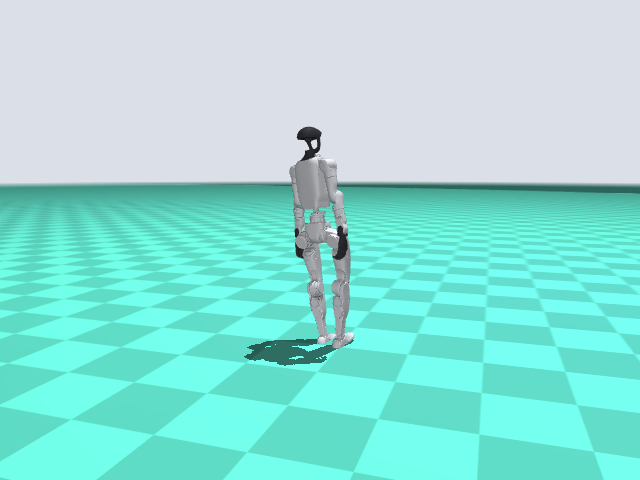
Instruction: In place motions
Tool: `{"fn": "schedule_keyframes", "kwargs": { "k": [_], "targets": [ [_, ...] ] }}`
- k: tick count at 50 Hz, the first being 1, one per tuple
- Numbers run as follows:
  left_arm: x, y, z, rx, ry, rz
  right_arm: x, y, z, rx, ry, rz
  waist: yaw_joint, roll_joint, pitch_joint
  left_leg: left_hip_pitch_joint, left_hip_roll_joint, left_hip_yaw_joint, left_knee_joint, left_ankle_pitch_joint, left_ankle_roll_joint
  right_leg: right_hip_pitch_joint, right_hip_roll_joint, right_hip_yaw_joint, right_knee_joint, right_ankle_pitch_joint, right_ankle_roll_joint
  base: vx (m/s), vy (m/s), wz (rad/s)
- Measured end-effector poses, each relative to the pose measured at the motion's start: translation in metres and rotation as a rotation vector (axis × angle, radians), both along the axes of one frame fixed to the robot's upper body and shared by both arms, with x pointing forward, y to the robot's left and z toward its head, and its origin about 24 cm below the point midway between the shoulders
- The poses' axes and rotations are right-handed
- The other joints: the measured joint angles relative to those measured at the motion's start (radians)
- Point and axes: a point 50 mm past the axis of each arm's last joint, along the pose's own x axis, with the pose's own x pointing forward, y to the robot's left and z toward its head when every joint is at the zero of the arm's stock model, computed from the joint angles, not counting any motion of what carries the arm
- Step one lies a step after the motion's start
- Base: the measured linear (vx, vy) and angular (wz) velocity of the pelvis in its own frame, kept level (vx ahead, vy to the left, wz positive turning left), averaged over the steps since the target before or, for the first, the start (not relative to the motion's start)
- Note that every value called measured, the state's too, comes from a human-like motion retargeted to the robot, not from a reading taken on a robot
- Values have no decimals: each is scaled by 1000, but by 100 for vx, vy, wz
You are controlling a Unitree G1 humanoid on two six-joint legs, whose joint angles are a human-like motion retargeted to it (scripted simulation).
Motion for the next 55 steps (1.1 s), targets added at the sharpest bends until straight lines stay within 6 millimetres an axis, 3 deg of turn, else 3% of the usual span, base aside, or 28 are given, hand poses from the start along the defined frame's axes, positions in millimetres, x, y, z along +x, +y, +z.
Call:
{"fn": "schedule_keyframes", "kwargs": {
  "k": [2, 6, 9, 15, 20, 25, 27, 30, 35, 37, 39, 41, 43, 45, 50, 53, 55],
  "targets": [
    [-19, 1, 1, 9, 72, -17, -1, -1, 0, -1, -2, 22, -6, -15, 1, 28, -33, -23, -8, 7, 16, 42, -20, -14, -82, 50, -30, 0, 5, 57],
    [-53, 1, 6, 12, 204, -29, -3, -2, 0, -8, 14, 60, 74, -17, -32, 57, -46, -18, -22, 3, 14, 88, -81, -125, -139, 81, 13, 3, 8, 9],
    [-68, -2, 7, 4, 207, 52, 11, -1, 0, -16, -29, 122, 108, -11, -39, 75, -44, -8, -27, -8, 13, 117, -76, -170, -181, 99, -3, -9, 5, -15],
    [-93, -6, 12, -60, 259, 185, 44, 16, 0, 46, -134, 208, 60, 23, -89, 50, -28, -40, -17, -18, -2, 103, -52, -161, -180, 76, -18, -11, 1, 24],
    [-77, -6, 8, -46, 220, 193, 65, 28, 2, 112, -220, 180, 68, 38, -63, 59, -12, -65, -13, -3, -24, 128, -44, -218, -178, 81, -43, -18, -1, 24],
    [-15, -2, 0, -110, 12, 54, 69, 19, 3, 75, -229, 177, 81, 32, -30, -27, -28, -122, 53, 16, -20, 144, -82, -334, -193, 76, -50, -21, -8, 115],
    [17, -1, -1, -99, -82, -28, 61, 9, 3, 48, -203, 161, 80, 11, -14, -24, -11, 4, 50, -22, 3, 155, -120, -413, -203, 68, -48, -9, -16, 234],
    [59, -6, 3, -101, -217, -144, 42, -7, 3, 9, -110, 147, 92, -11, -13, 16, 76, 348, 37, -112, 2, 160, -172, -533, -207, 44, -39, 8, -12, 275],
    [89, -21, 8, -137, -325, -260, 0, -24, 4, -51, 52, 158, 42, -35, -49, 117, 166, 873, 53, -151, -30, 176, -250, -761, -198, -13, 6, 34, -15, 332],
    [89, -25, 7, -147, -325, -264, -14, -25, 5, -63, 95, 150, 41, -53, -60, 127, 186, 909, 94, -115, -26, 194, -278, -827, -193, -31, 29, 60, -16, 292],
    [85, -24, 7, -151, -314, -247, -27, -24, 5, -67, 130, 134, 42, -58, -72, 92, 215, 802, 161, -65, -33, 211, -286, -892, -190, -42, 48, 56, -17, 261],
    [76, -20, 5, -144, -291, -218, -37, -22, 6, -68, 157, 114, 62, -51, -78, 62, 222, 660, 189, -10, -61, 231, -275, -945, -190, -43, 62, 65, -16, 200],
    [65, -15, 3, -125, -270, -172, -43, -22, 6, -67, 172, 91, 101, -36, -81, 64, 206, 560, 155, 33, -132, 251, -258, -990, -185, -40, 72, 67, -11, 135],
    [51, -11, 1, -88, -243, -115, -45, -23, 7, -66, 173, 76, 158, -30, -80, 89, 177, 550, 72, 26, -144, 271, -257, -1010, -171, -29, 82, 71, -7, 85],
    [14, 5, -1, 91, -143, -31, -27, -30, 6, -73, 76, 70, 166, 35, -96, 80, 111, 425, -43, 0, -78, 306, -275, -1095, -79, 60, 72, 67, -7, 119],
    [7, 12, 0, 117, -80, -49, -4, -28, 4, -85, -45, -23, 131, 111, -91, 19, 162, 311, -17, -2, -64, 251, -323, -1027, 121, 156, -50, 46, -10, 159],
    [6, 18, 1, 107, -55, -80, 10, -23, 3, -68, -110, -99, 99, 141, -83, -30, 174, 217, 10, 1, -53, 155, -343, -846, 282, 149, -62, 38, -20, 198]
  ]
}}
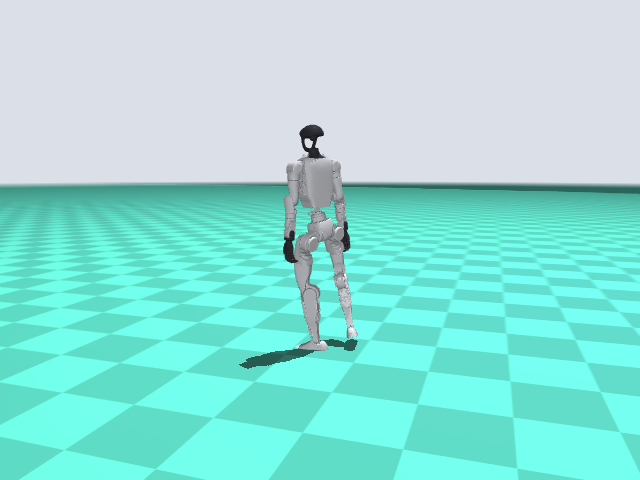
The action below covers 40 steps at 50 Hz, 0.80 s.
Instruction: In place motions
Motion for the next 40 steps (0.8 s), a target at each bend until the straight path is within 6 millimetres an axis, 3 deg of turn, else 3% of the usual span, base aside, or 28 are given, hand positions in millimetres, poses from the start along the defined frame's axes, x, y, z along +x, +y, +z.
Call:
{"fn": "schedule_keyframes", "kwargs": {
  "k": [2, 5, 8, 10, 12, 14, 17, 20, 23, 25, 26, 32, 40],
  "targets": [
    [0, 7, 1, -11, 15, -24, 7, 9, -1, 43, -19, -38, -18, -6, 5, -38, -20, -74, 16, 14, 22, -102, 83, 245, 61, -66, 57, 36, -35, 195],
    [5, 15, 3, -6, 18, -38, 15, 21, -2, 86, -49, -43, -23, -33, 37, -58, -58, -174, 33, 33, 46, -125, 205, 404, -8, -155, 89, 32, -40, 192],
    [16, 24, 5, -2, -7, -49, 21, 25, -2, 122, -60, 61, -48, -89, 76, -51, -136, -286, 40, 51, 60, -117, 254, 494, -159, -222, 77, 24, -32, 222],
    [23, 27, 7, -8, -22, -58, 23, 25, -2, 130, -49, 174, -50, -140, 103, -26, -204, -337, 31, 63, 69, -101, 266, 545, -287, -208, -2, 21, -24, 176],
    [29, 29, 8, -12, -28, -68, 23, 24, -2, 117, -40, 297, -13, -193, 119, -3, -260, -342, 19, 75, 81, -81, 295, 714, -312, -180, 20, 16, -17, 60],
    [36, 27, 8, -30, -29, -117, 20, 21, -1, 90, -35, 372, 39, -208, 138, 1, -280, -350, 19, 84, 87, -65, 217, 508, -297, -175, 15, 3, -11, 83],
    [44, 16, 7, -55, -32, -194, 16, 17, -2, 45, -32, 392, 83, -198, 169, 11, -273, -351, 8, 96, 89, -58, 191, 512, -295, -161, 59, -9, -8, 24],
    [45, 11, 6, -64, -60, -233, 13, 22, -3, 47, -22, 355, 33, -181, 171, 6, -264, -350, -2, 91, 98, -79, 222, 533, -317, -121, 32, -16, -1, -40],
    [40, 8, 4, -42, -76, -252, 13, 28, -4, 86, -4, 318, -38, -161, 150, -17, -230, -283, -8, 83, 93, -112, 286, 561, -347, -104, -31, -35, 9, -146],
    [40, 8, 4, -15, -92, -266, 17, 30, -3, 113, 5, 311, -79, -144, 148, -22, -189, -209, -14, 73, 73, -130, 322, 559, -359, -127, -45, -51, 21, -224],
    [42, 9, 4, -7, -100, -273, 21, 29, -3, 114, -1, 310, -103, -138, 153, -22, -170, -172, -15, 67, 65, -134, 319, 523, -363, -149, -25, -61, 31, -234],
    [44, 19, 7, -4, -69, -299, 31, 18, 0, 73, -33, 266, -146, -121, 138, 15, -51, 137, -16, 9, 32, -93, 211, 95, -364, -191, 56, -53, 44, -289],
    [13, 29, 6, 18, 12, -134, 43, 6, 3, 31, -79, 159, -140, -105, 85, 124, 8, 568, -69, -48, -6, -50, 150, -16, -310, -134, 34, -50, 54, -302]
  ]
}}
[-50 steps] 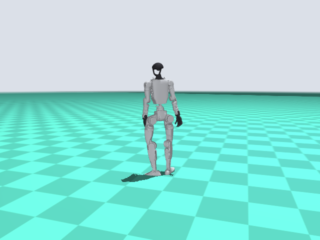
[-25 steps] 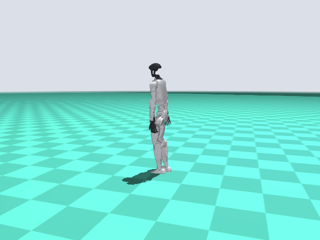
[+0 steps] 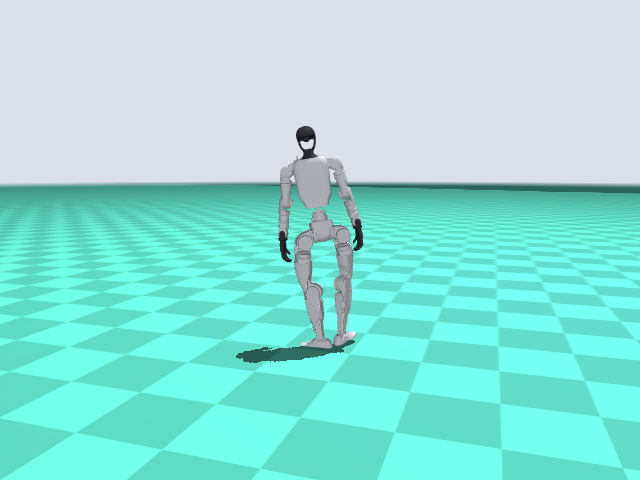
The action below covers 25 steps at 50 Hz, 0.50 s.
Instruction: In place motions
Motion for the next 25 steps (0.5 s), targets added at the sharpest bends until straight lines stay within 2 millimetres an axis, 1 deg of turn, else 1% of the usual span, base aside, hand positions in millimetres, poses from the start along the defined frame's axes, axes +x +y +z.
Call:
{"fn": "schedule_keyframes", "kwargs": {
  "k": [3, 4, 5, 6, 7, 8, 10, 12, 13, 15, 16, 17, 18, 19, 20, 22, 25],
  "targets": [
    [-17, -1, 0, -11, 53, 62, 3, 3, 0, 11, -14, -25, -13, 20, -13, 41, -6, 110, -42, 3, -22, 1, -5, 44, -5, 65, -19, -57, 54, -249],
    [-23, -3, 0, -19, 73, 83, 1, 3, 0, 14, -7, -34, -20, 21, -20, 53, -16, 137, -55, 3, -30, 3, -6, 64, -22, 89, -1, -48, 47, -208],
    [-29, -5, -1, -28, 93, 103, -2, 4, -1, 17, 2, -44, -27, 20, -28, 65, -28, 159, -65, 3, -37, 7, -6, 84, -44, 112, 28, -40, 42, -191],
    [-34, -6, 0, -36, 110, 126, -7, 5, -2, 19, 20, -51, -31, 21, -37, 76, -36, 183, -71, 6, -45, 8, 9, 104, -74, 105, 33, -43, 40, -186],
    [-39, -7, 0, -45, 126, 148, -12, 6, -2, 22, 39, -60, -34, 22, -46, 86, -39, 208, -74, 9, -53, 6, 24, 121, -103, 104, 31, -53, 41, -185],
    [-43, -7, 0, -53, 138, 169, -17, 7, -3, 24, 62, -68, -36, 25, -57, 95, -35, 236, -72, 15, -64, -1, 40, 131, -131, 114, 12, -52, 36, -175],
    [-48, -7, 0, -64, 149, 201, -27, 9, -4, 28, 104, -82, -31, 29, -76, 110, -22, 298, -60, 26, -79, -19, 57, 212, -156, 121, -4, -47, 27, -136],
    [-45, -7, 0, -63, 121, 221, -41, 11, -4, 28, 153, -112, -71, 18, -78, 126, 4, 299, -4, 49, -76, -21, 65, 248, -190, 128, -18, -56, 25, -57],
    [-42, -6, -1, -60, 96, 229, -45, 11, -4, 24, 165, -117, -77, 3, -78, 133, 15, 292, 35, 61, -63, -21, 58, 289, -194, 122, -15, -52, 23, -69],
    [-34, -4, -1, -62, 45, 238, -53, 10, -4, 16, 187, -111, -77, -47, -92, 131, 44, 242, 160, 74, -1, -36, 4, 343, -176, 113, -10, -39, 20, -98],
    [-31, -4, -1, -68, 28, 236, -56, 9, -4, 9, 200, -98, -68, -70, -102, 92, 83, 160, 278, 46, 51, -49, -23, 371, -162, 112, -3, -29, 19, -116],
    [-27, -5, -2, -74, 13, 236, -58, 8, -4, -1, 210, -80, -61, -82, -108, 44, 124, 58, 395, 13, 91, -58, -37, 389, -155, 113, 0, -31, 19, -113],
    [-24, -8, -2, -82, 3, 238, -59, 5, -3, -17, 214, -56, -59, -74, -108, -23, 169, -82, 511, -30, 107, -58, -26, 390, -160, 118, 0, -33, 21, -129],
    [-21, -13, -3, -92, -6, 244, -59, 3, -3, -38, 209, -34, -42, -73, -101, -65, 172, -203, 576, -57, 109, -52, -18, 398, -164, 127, 0, -31, 22, -164],
    [-17, -19, -4, -105, -13, 253, -58, 1, -3, -62, 199, -13, -17, -75, -91, -94, 154, -316, 615, -77, 102, -44, -11, 411, -168, 138, 1, -30, 24, -205],
    [-9, -31, -6, -150, -32, 268, -52, -4, -2, -100, 167, 7, 23, -93, -65, -115, 74, -454, 645, -105, 98, -32, -16, 464, -165, 155, 8, -35, 26, -207],
    [1, -45, -8, -212, -64, 259, -39, -8, -2, -113, 116, 7, 56, -108, -46, -114, -4, -492, 641, -149, 113, -35, -38, 522, -151, 174, 27, -27, 23, -174]
  ]
}}
